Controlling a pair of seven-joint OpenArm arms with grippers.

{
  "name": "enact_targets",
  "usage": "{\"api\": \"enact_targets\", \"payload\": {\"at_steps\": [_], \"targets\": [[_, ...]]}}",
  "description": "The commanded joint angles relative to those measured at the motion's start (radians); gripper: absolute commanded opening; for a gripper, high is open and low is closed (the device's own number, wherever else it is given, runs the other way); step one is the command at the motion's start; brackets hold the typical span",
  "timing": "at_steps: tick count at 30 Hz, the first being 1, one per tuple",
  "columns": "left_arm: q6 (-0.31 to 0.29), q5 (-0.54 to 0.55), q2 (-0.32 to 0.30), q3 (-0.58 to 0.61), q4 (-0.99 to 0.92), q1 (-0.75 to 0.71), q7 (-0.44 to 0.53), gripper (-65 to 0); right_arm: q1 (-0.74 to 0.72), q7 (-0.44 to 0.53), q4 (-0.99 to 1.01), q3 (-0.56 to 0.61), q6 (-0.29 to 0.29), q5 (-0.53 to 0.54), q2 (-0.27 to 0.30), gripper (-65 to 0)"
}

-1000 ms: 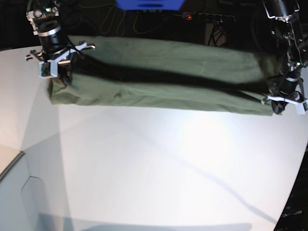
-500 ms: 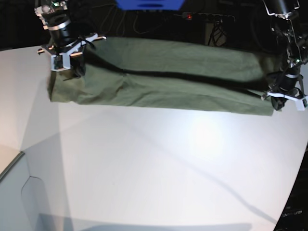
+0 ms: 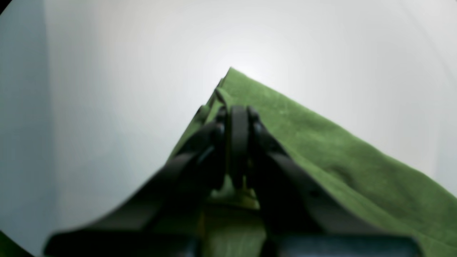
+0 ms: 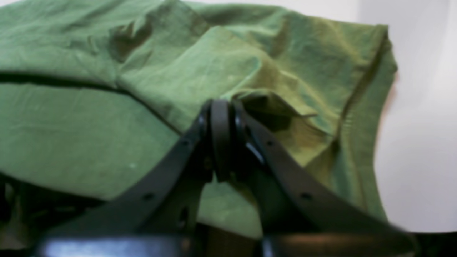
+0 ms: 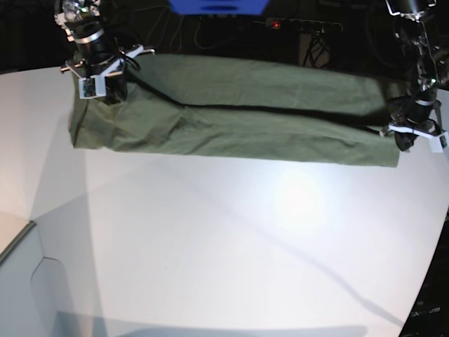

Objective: Layout the t-shirt on the table in an organized manner, then fold the t-shirt properly
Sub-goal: 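Lay the folded strip down and open both grippers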

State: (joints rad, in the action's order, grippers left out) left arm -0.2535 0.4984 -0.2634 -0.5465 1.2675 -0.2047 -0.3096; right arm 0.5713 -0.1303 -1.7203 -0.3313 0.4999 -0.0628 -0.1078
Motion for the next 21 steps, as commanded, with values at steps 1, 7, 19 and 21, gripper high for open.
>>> {"api": "enact_targets", "payload": {"at_steps": [1, 7, 19, 21], "targets": [[-0.002, 0.004, -0.020, -0.007, 0.013, 0.007, 0.022, -65.0, -0.006, 0.025, -0.011, -0.018, 0.001, 0.014, 0.006, -65.0], [-0.002, 0.004, -0.023, -0.007, -0.071, 0.014, 0.022, -65.0, -0.027, 0.025, 0.050, -0.048, 0.003, 0.014, 0.009, -65.0], [-0.002, 0.004, -0.024, -0.005, -0.119, 0.017, 0.022, -64.8, -0.027, 0.013, 0.058, -0.055, 0.003, 0.008, 0.009, -65.0], [-0.002, 0.004, -0.024, -0.005, -0.119, 0.017, 0.022, -64.3, -0.027, 0.013, 0.058, -0.055, 0.003, 0.008, 0.009, -65.0]]}}
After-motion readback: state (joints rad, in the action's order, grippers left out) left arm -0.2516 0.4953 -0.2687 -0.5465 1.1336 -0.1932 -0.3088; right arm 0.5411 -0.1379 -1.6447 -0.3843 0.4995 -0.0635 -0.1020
